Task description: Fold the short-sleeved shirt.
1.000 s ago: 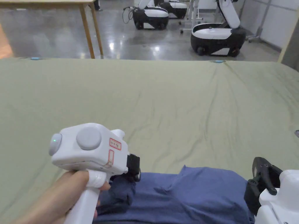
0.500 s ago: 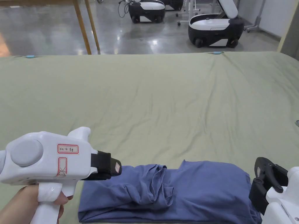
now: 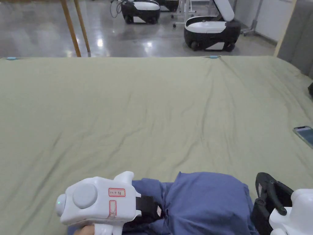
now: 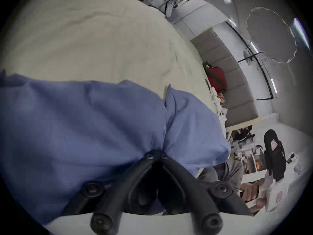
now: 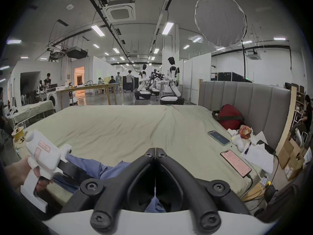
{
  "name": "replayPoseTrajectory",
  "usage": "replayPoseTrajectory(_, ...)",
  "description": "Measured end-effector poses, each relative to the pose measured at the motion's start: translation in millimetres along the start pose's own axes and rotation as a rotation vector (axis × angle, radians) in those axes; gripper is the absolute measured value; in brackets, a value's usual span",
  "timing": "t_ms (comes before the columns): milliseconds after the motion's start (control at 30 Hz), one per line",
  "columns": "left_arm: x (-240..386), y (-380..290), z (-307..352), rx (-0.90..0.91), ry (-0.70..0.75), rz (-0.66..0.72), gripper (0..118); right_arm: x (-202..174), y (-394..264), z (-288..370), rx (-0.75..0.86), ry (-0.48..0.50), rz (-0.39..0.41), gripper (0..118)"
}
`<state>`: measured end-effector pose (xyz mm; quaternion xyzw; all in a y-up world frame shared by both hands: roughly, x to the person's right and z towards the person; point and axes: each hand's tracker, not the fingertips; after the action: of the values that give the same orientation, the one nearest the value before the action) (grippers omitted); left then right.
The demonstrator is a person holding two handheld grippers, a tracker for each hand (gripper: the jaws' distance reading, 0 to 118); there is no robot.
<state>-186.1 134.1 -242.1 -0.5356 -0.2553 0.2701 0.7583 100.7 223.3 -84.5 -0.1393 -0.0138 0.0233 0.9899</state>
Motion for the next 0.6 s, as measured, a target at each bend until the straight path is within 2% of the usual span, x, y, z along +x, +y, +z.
replayPoseTrajectory(100,20,-5,48,0.074,0.058,-0.137,0,-1,3,-3,-0.001,0.004,-0.01,1)
replayPoseTrajectory(133,23,-7,69,0.115,0.032,-0.147,0,-3,3,-4,0.0,0.002,-0.012,1)
replayPoseTrajectory(200,15,-10,119,0.161,-0.014,-0.112,0,-8,4,-4,0.004,0.009,-0.016,1)
replayPoseTrajectory(300,-17,-13,168,0.208,0.027,-0.055,0,-15,5,-4,0.009,0.027,-0.012,1)
replayPoseTrajectory(400,-52,-12,185,0.216,0.128,0.006,0,-25,6,-5,0.008,0.039,0.004,1)
replayPoseTrajectory(500,-79,-7,180,0.166,0.1,0.044,0,-32,7,-6,0.003,0.046,0.011,1)
replayPoseTrajectory(533,-84,-5,177,0.15,0.089,0.054,6,-34,7,-6,-0.002,0.047,0.016,1)
replayPoseTrajectory(567,-87,-5,172,0.13,0.032,0.065,22,-36,7,-6,-0.006,0.047,0.02,1)
replayPoseTrajectory(600,-92,-2,166,0.126,0.026,0.075,58,-38,6,-5,-0.005,0.047,0.023,1)
